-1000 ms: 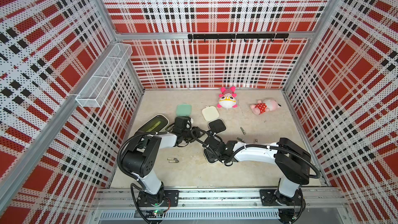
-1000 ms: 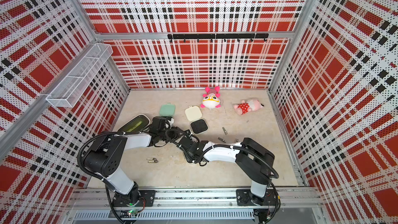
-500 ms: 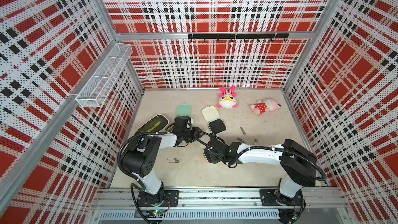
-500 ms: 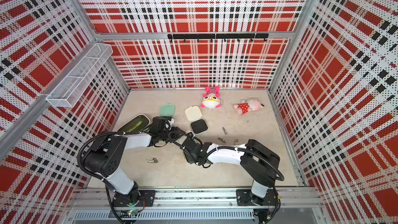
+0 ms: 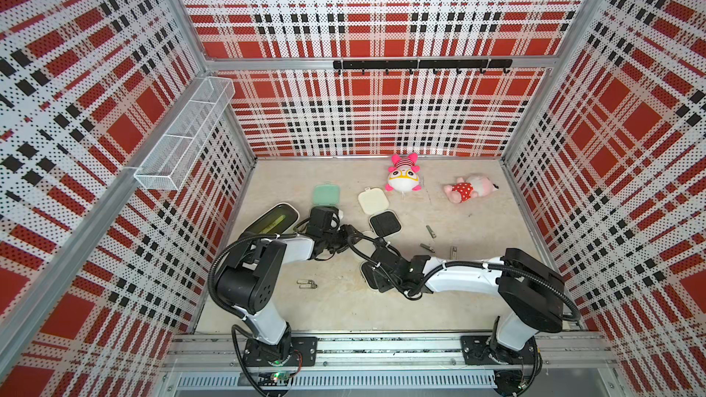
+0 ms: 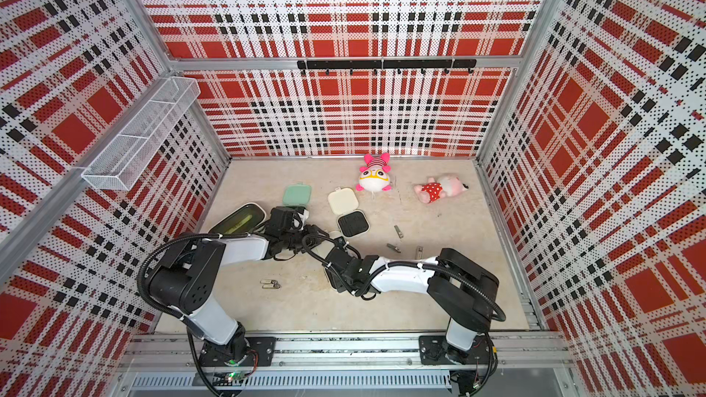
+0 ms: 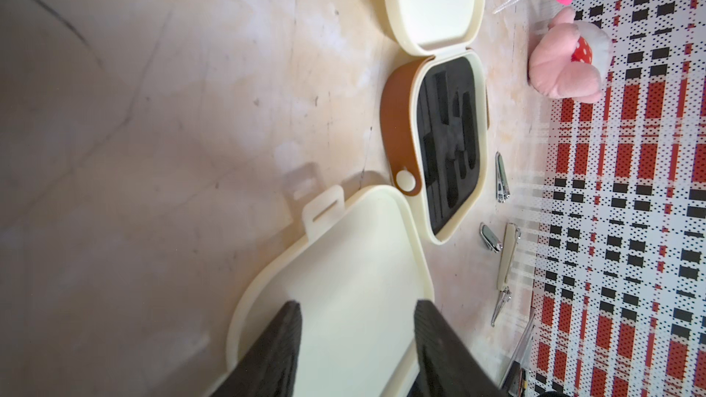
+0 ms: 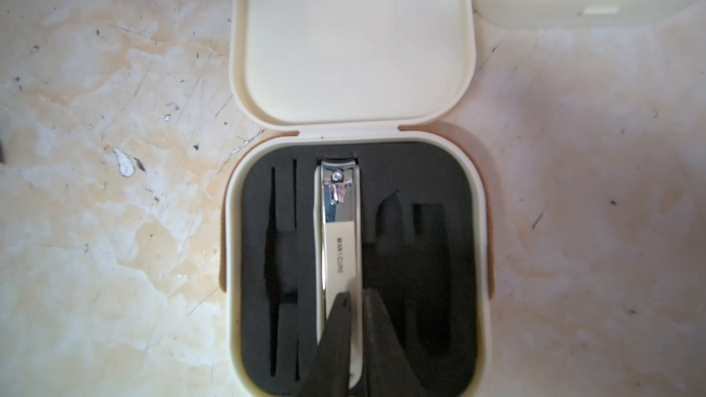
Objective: Organize nail clipper sets
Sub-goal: Place the nail clipper in the storage box.
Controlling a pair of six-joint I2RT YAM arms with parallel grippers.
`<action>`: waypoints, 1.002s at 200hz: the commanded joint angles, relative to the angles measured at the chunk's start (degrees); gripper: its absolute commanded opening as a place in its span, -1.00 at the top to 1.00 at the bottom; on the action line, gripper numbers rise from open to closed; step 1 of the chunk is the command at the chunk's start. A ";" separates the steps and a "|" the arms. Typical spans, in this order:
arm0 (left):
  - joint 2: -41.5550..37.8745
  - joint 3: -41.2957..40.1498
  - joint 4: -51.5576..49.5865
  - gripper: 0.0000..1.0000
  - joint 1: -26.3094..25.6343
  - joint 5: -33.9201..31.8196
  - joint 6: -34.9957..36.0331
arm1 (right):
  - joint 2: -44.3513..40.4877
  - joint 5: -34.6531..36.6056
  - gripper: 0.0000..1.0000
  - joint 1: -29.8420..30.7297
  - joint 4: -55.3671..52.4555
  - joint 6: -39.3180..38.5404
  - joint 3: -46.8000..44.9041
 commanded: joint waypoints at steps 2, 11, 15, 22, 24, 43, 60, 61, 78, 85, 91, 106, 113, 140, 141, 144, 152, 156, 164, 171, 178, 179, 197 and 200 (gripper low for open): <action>-0.14 1.43 -0.97 -0.06 -0.22 0.65 0.68 | 0.23 -1.43 0.77 0.14 -0.40 1.74 -2.14; -0.21 1.54 -0.92 -0.06 -0.20 0.73 0.68 | 0.28 -1.54 0.77 0.27 -0.17 2.07 -2.62; -0.25 1.59 -0.97 -0.06 -0.19 0.74 0.61 | 0.38 -1.64 0.78 0.34 -0.07 2.19 -2.85; -0.35 1.65 -0.97 -0.07 -0.23 0.82 0.59 | 0.45 -1.59 0.78 0.46 0.04 2.45 -3.17; -0.35 1.70 -0.99 -0.07 -0.29 0.83 0.54 | 0.50 -1.59 0.78 0.52 0.08 2.50 -3.28; -0.59 2.15 -1.08 -0.07 -0.29 1.08 0.50 | 0.63 -1.63 0.79 0.81 -0.05 3.03 -3.72; -0.77 2.50 -1.33 -0.07 -0.34 1.27 0.50 | 0.57 -1.65 0.79 0.84 -0.23 3.16 -3.66; -0.78 2.55 -1.34 -0.07 -0.37 1.27 0.50 | 0.56 -1.65 0.79 0.88 -0.27 3.16 -3.65; -1.10 3.03 -1.51 -0.09 -0.44 1.57 0.50 | 0.17 -1.00 0.78 0.89 -0.98 2.89 -2.68; -1.22 3.21 -1.45 -0.10 -0.48 1.75 0.41 | -0.10 -0.29 0.77 0.90 -1.49 2.72 -1.94; -1.41 3.44 -1.44 -0.10 -0.57 1.90 0.35 | -0.30 0.48 0.74 0.80 -2.07 2.60 -1.22; -1.97 4.12 -1.53 -0.12 -0.66 2.23 0.21 | -1.07 2.33 0.64 0.37 -3.74 2.39 1.34; -2.20 4.48 -1.77 -0.13 -0.66 2.32 0.23 | -1.62 3.09 0.61 -0.03 -4.32 2.21 2.27; -3.76 5.93 -2.44 -0.17 -0.99 3.00 0.15 | -4.48 5.77 0.45 -3.30 -7.32 2.84 4.62; -3.86 6.02 -2.47 -0.17 -1.00 3.02 0.15 | -4.65 5.84 0.44 -3.48 -7.47 2.87 4.66; -4.08 6.18 -2.53 -0.18 -1.06 3.03 0.15 | -5.06 6.02 0.43 -3.94 -7.83 3.12 4.66; -4.80 6.67 -2.94 -0.19 -1.14 2.92 0.24 | -6.41 6.37 0.39 -5.40 -8.45 3.46 4.52; -5.15 6.95 -3.09 -0.19 -1.27 2.93 0.28 | -7.11 6.67 0.36 -6.04 -8.77 3.55 4.40; -5.79 7.45 -3.66 -0.20 -1.38 2.70 0.41 | -8.75 7.49 0.27 -7.51 -9.51 3.76 4.01; -6.45 7.88 -4.23 -0.21 -1.53 2.23 0.63 | -9.98 8.13 0.21 -8.88 -10.31 3.87 3.82; -7.12 8.17 -4.78 -0.22 -1.70 1.65 0.96 | -11.17 8.59 0.16 -10.35 -11.37 4.09 3.74; -7.25 8.24 -4.87 -0.22 -1.71 1.46 0.99 | -11.38 8.70 0.15 -10.61 -11.51 4.16 3.69; -9.21 9.14 -6.73 -0.27 -2.62 -1.30 2.22 | -13.97 8.99 0.00 -14.93 -13.61 4.33 3.00; -9.39 9.26 -6.98 -0.27 -2.75 -1.77 2.39 | -14.37 8.88 -0.03 -15.71 -13.82 4.31 2.81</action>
